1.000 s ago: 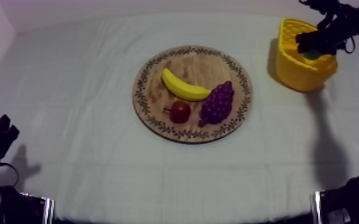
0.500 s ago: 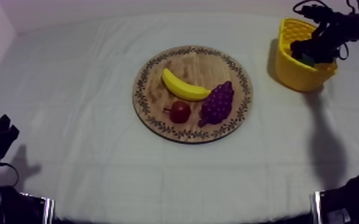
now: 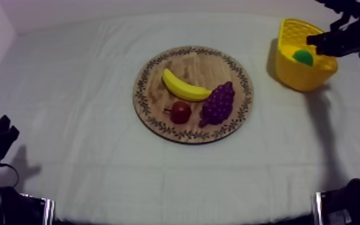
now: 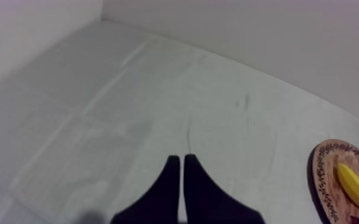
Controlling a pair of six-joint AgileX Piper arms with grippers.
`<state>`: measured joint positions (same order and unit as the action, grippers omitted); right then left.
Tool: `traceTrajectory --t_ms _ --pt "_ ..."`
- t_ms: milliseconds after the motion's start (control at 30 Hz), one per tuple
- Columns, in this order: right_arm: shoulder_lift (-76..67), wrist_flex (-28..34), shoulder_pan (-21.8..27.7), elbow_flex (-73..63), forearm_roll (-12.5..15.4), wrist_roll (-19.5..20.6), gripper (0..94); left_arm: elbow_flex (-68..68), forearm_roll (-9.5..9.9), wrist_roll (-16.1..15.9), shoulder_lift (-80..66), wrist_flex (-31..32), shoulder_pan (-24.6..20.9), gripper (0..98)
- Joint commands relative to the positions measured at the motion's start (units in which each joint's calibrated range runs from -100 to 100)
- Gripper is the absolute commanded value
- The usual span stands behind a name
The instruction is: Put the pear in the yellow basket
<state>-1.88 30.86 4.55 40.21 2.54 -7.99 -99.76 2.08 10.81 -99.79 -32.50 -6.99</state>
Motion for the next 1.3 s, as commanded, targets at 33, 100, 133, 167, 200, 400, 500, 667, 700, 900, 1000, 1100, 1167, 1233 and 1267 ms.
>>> traceTrajectory --t_ms 33,100,133,167,200,400,500,667,700,900,1000,1100,1167,1233,1267 --pt "-16.57 0.04 -0.47 8.33 0.09 -0.48 0.7 -0.02 0.00 0.00 -0.04 0.00 0.01 0.1" --pt "-23.56 -1.15 -0.82 13.44 -0.55 0.14 0.6 -0.02 0.00 0.00 -0.04 0.00 0.01 0.1" --pt "-27.03 -1.62 -0.96 15.97 -0.83 0.45 0.6 -0.02 0.00 0.00 -0.04 0.00 0.01 0.1" --pt "-30.46 -1.95 -1.05 18.45 -1.07 0.74 0.5 -0.02 0.00 0.00 -0.04 0.00 0.01 0.1" --pt "-33.90 -2.18 -1.09 20.81 -1.22 0.95 0.5 -0.02 0.00 0.00 -0.04 0.00 0.01 0.1" --pt "-53.69 -1.33 0.04 32.32 -1.08 1.00 0.5 -0.02 0.00 0.00 -0.04 0.00 0.01 0.1" --pt "-62.81 0.45 0.33 37.09 -1.17 0.74 0.5 -0.02 0.00 0.03 -0.04 0.00 0.01 0.1" --pt "-76.98 6.50 -1.34 43.16 -3.11 2.25 0.5 -0.02 0.00 0.05 -0.04 0.00 0.01 0.1" --pt "-79.45 7.97 -1.78 44.01 -3.45 2.64 0.5 -0.02 0.00 0.03 -0.04 0.00 0.01 0.1" --pt "-89.73 10.61 -2.49 50.82 -6.07 8.73 0.4 -0.02 0.00 0.02 -0.04 0.00 0.01 0.1" --pt "-92.40 8.29 -1.22 55.62 -6.53 11.37 0.6 -0.02 0.00 0.01 -0.04 0.00 0.01 0.1" --pt "-93.32 7.57 -0.34 58.21 -5.25 11.11 0.8 -0.02 0.00 0.01 -0.04 0.00 0.01 0.1" --pt "-93.56 7.95 -0.11 58.85 -3.65 9.90 0.6 -0.02 0.00 0.00 -0.04 0.00 0.01 0.1" --pt "-93.68 8.31 -0.03 59.10 -2.67 9.60 0.4 -0.02 0.00 0.03 -0.04 0.00 0.01 0.1" --pt "-93.74 8.42 -0.01 59.17 -2.39 9.54 0.4 -0.02 0.00 0.02 -0.04 0.00 0.01 0.1"
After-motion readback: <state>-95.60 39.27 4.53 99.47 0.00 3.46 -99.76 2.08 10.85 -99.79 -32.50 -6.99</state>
